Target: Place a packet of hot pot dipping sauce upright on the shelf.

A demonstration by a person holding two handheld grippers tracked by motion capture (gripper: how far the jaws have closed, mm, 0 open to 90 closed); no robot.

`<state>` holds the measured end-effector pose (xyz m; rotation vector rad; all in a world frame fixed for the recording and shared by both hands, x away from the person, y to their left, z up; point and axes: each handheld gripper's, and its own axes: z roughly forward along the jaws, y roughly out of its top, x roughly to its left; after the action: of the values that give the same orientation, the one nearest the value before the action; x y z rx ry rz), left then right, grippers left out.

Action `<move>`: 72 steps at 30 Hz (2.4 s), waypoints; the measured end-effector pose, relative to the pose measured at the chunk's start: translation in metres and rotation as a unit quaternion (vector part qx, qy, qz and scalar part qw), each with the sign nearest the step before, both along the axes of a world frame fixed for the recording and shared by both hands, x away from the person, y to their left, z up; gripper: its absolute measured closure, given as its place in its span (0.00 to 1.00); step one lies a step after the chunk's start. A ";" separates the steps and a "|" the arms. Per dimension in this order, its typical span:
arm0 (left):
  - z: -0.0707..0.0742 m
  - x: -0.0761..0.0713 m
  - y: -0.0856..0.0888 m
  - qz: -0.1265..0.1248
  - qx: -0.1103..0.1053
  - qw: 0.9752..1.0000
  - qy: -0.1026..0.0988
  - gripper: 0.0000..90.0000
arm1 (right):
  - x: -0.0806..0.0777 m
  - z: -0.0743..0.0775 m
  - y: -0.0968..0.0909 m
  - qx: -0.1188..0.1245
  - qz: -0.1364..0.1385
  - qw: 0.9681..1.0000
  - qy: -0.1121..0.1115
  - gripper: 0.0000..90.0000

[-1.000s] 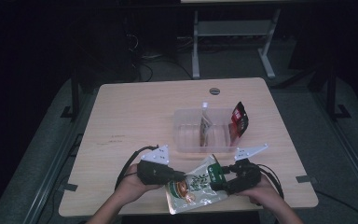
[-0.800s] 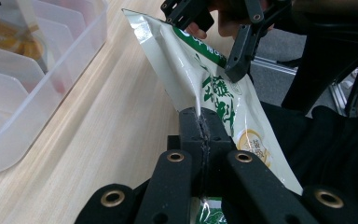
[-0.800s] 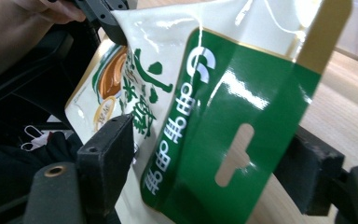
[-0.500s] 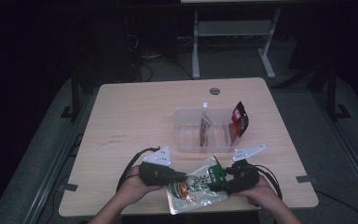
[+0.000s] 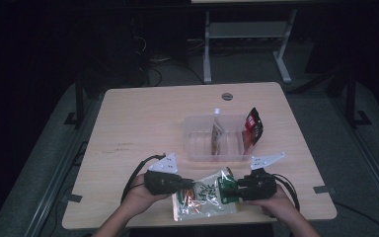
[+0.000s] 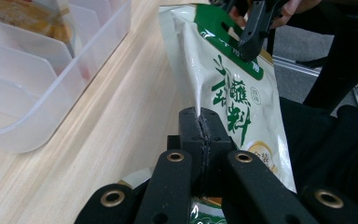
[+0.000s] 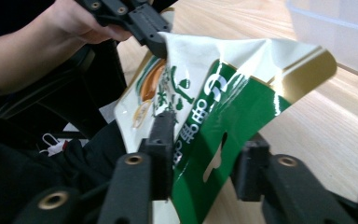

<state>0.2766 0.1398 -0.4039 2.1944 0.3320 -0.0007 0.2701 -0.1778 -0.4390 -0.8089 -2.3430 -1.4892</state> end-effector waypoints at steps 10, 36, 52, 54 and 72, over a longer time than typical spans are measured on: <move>-0.001 0.002 0.000 0.005 -0.006 1.000 -0.003 1.00 | 0.000 0.001 -0.001 0.003 0.014 1.000 -0.010 0.92; -0.001 0.012 0.030 0.078 -0.013 0.997 -0.010 0.83 | -0.004 0.013 0.005 0.056 0.033 0.998 -0.018 1.00; -0.006 0.012 0.047 0.067 -0.002 0.998 0.019 0.90 | 0.002 0.044 0.017 0.073 0.046 0.994 -0.074 1.00; -0.010 0.012 0.049 0.068 0.012 0.997 0.022 0.80 | 0.003 0.048 0.020 0.069 0.047 0.993 -0.082 1.00; -0.021 0.017 0.052 0.078 0.031 0.995 0.045 0.51 | 0.019 0.075 0.025 0.120 0.031 0.986 -0.111 1.00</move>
<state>0.2940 0.1920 -0.4247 2.2284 0.5608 -0.0029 0.2895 -0.1531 -0.3643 -0.5278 -2.2508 -1.8738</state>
